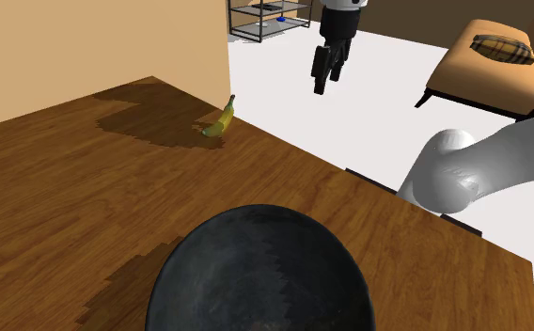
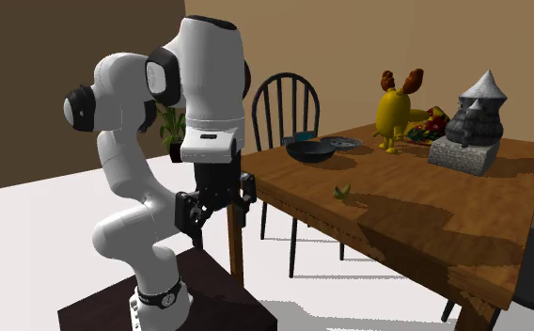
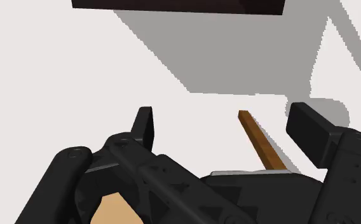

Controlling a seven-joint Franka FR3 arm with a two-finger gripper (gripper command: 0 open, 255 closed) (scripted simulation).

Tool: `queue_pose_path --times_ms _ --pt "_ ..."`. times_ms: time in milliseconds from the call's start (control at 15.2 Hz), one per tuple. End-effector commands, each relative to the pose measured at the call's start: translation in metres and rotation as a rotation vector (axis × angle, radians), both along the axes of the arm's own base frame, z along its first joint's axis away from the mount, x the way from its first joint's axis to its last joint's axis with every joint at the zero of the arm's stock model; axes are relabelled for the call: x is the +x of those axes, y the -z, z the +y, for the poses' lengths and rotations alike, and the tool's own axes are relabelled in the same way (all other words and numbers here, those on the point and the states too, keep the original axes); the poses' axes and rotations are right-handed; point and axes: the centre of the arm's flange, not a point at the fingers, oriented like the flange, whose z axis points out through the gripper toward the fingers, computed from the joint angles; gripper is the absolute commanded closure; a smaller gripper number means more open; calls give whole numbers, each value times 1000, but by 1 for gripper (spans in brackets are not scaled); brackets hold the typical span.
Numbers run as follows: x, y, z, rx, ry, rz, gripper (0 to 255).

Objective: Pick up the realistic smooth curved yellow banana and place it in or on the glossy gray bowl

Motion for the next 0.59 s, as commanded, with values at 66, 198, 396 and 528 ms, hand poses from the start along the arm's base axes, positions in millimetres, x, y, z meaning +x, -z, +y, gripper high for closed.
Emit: queue_pose_path --times_ms 66,198,396,528 --pt "-6 -2 11 2 57 -1 0" --pt "-16 -5 34 7 171 -3 0" --pt "-26 -10 71 14 341 -6 0" --pt "-29 -14 96 18 455 -8 0"
